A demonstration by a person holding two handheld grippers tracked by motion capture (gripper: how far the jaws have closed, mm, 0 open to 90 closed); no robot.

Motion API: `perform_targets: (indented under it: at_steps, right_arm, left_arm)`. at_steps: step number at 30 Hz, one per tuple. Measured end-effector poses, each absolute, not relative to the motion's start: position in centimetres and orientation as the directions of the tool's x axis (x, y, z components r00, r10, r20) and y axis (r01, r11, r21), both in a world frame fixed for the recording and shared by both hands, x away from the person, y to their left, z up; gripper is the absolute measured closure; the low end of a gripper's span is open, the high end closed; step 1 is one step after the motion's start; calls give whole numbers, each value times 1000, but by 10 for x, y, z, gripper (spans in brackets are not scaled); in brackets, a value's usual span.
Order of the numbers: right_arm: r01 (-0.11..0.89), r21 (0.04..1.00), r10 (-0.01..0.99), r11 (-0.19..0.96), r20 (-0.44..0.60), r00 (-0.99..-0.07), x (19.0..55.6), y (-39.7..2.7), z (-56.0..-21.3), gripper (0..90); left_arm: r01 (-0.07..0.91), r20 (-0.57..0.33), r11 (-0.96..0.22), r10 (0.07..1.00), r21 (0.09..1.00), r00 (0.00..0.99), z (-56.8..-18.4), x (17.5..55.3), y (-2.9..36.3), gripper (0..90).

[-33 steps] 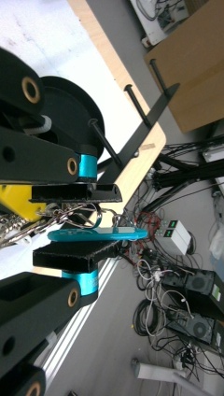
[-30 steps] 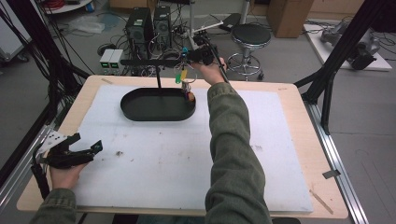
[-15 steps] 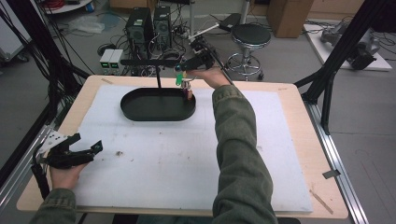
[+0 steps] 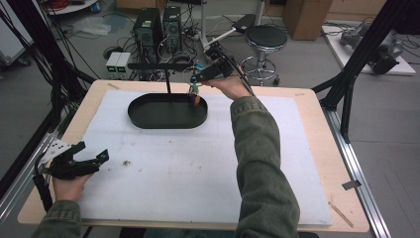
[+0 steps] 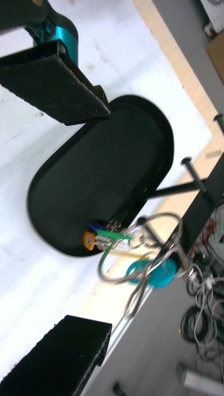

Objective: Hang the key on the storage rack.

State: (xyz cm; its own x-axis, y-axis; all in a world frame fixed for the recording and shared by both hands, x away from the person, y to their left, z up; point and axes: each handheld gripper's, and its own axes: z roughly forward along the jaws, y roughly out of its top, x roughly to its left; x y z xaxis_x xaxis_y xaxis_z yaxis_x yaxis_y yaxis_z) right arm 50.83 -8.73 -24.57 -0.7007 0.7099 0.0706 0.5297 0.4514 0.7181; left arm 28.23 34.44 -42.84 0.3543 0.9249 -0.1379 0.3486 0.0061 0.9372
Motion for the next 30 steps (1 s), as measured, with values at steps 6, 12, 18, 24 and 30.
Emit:
perform_targets:
  at_steps: [6,12,18,24,30]
  right_arm:
    - [531,718,732,450,44,-680,496,-101,-246,4]
    - [549,727,757,413,61,-651,481,-124,-246,4]
    - [551,736,760,393,76,-645,465,-139,-250,4]
    - [553,739,771,385,72,-633,453,-151,-251,4]
    - [555,736,784,386,55,-618,440,-164,-252,5]
  left_arm:
    - [346,-141,10,924,938,355,-428,282,344,20]
    - [346,-148,18,923,938,356,-427,281,343,20]
    - [348,-150,18,922,937,357,-427,282,344,20]
    - [343,-153,23,921,939,358,-427,282,344,20]
    - [341,-157,27,920,940,359,-427,282,344,20]
